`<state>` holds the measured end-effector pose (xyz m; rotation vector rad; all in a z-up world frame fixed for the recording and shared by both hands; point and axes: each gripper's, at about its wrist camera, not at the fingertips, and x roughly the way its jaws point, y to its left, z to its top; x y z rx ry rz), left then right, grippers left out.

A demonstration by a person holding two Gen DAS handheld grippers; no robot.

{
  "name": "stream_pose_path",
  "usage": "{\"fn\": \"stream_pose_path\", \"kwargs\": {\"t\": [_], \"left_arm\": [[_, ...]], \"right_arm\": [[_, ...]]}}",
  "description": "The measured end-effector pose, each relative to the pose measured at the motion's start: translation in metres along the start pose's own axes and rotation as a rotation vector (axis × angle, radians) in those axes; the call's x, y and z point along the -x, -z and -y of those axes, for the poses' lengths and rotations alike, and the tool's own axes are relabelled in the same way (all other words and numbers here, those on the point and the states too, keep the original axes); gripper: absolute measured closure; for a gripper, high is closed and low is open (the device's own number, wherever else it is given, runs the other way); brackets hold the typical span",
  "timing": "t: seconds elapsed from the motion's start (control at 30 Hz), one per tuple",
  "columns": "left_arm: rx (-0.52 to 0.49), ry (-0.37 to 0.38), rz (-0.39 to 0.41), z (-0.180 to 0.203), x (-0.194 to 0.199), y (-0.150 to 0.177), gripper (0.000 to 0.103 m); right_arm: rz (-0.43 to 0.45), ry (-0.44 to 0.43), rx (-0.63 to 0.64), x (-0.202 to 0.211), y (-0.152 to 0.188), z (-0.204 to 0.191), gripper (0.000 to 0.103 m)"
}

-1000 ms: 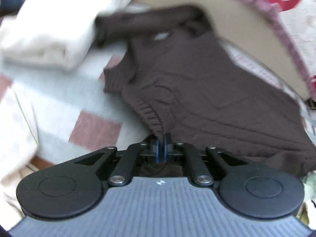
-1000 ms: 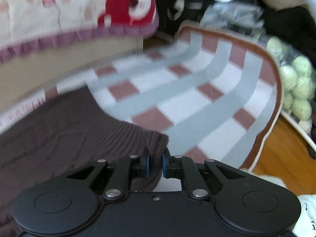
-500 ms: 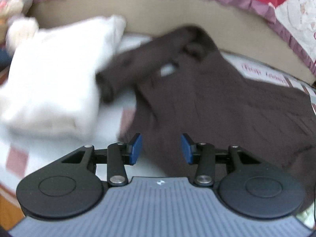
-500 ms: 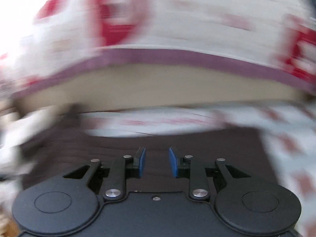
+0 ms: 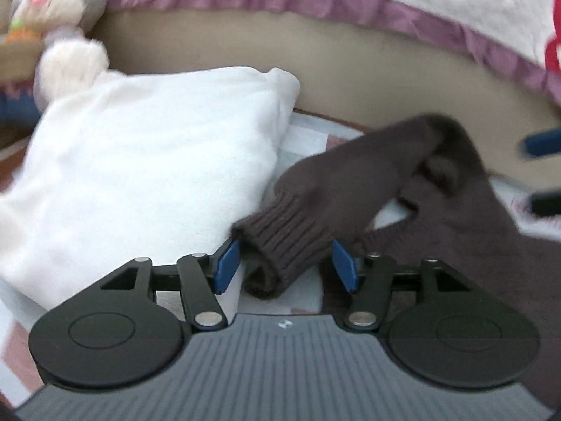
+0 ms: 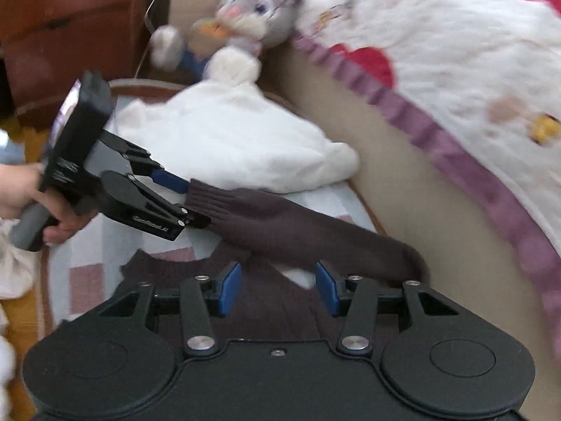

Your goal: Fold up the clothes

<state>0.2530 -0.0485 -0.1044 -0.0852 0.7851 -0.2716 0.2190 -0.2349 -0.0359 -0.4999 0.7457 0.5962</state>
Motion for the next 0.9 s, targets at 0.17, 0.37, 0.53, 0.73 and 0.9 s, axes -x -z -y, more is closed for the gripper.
{"fn": "stream_pose_path", "kwargs": {"t": [0.17,0.37,0.53,0.73,0.9], "left_arm": [[0.041,0.041,0.008,-0.005,-0.009,-0.006,0.047],[-0.012,0.135,-0.01,-0.01,-0.008,-0.01,0.1],[-0.021,0.199,0.042,-0.011,0.017,-0.015,0.1],[-0.06,0.332,0.131,0.002,0.052,-0.027,0.1],[-0.088,0.393,0.204,0.021,0.078,-0.038,0.1]], "right_arm": [[-0.01,-0.042,0.137,-0.052,-0.01,-0.02,0.05],[0.029,0.004,0.261,-0.086,-0.006,-0.036,0.05],[0.077,0.085,0.401,-0.098,0.0,-0.048,0.041],[0.17,0.201,0.486,-0.098,0.002,-0.057,0.036],[0.24,0.25,0.429,-0.081,-0.002,-0.051,0.071]]}}
